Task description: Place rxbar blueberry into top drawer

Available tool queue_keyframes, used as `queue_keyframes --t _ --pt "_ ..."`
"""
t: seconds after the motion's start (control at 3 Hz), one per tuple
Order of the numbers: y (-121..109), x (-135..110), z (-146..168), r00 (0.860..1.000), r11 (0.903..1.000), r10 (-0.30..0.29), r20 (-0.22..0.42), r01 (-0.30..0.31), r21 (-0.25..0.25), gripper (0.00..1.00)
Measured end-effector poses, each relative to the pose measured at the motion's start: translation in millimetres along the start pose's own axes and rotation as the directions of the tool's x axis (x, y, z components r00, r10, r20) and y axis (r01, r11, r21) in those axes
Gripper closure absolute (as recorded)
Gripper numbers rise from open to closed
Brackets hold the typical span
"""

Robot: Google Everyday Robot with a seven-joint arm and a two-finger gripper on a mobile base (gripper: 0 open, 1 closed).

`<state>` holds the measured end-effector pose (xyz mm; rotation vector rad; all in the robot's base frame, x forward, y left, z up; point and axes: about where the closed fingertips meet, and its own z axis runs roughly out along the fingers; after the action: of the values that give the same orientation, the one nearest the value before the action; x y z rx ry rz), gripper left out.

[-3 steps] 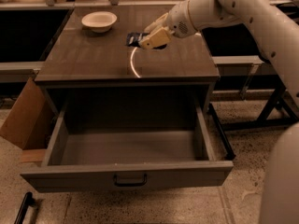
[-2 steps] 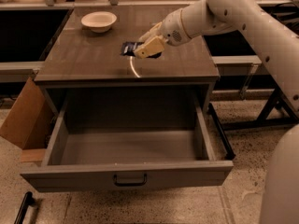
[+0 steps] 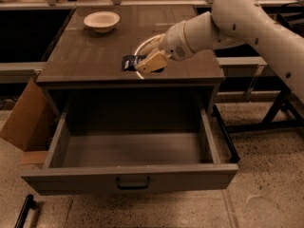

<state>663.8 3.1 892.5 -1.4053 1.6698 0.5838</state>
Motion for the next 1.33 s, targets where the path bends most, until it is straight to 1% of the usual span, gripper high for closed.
queue_keyframes --t 0.33,0.67,1.0,1.33 --pt "39.9 22.2 10.5 0.999 1.0000 -0.004 -0.032 0.004 -0.005 1.00" --pt "72.7 60.3 31.9 0.997 0.9988 0.034 -0.071 -0.036 -0.032 1.00" --pt "88.0 94.0 46.4 0.989 0.9971 0.069 -0.131 -0.073 -0.024 1.00" --pt "87.3 138.2 64.1 0.975 0.9932 0.115 -0.193 -0.116 0.006 1.00"
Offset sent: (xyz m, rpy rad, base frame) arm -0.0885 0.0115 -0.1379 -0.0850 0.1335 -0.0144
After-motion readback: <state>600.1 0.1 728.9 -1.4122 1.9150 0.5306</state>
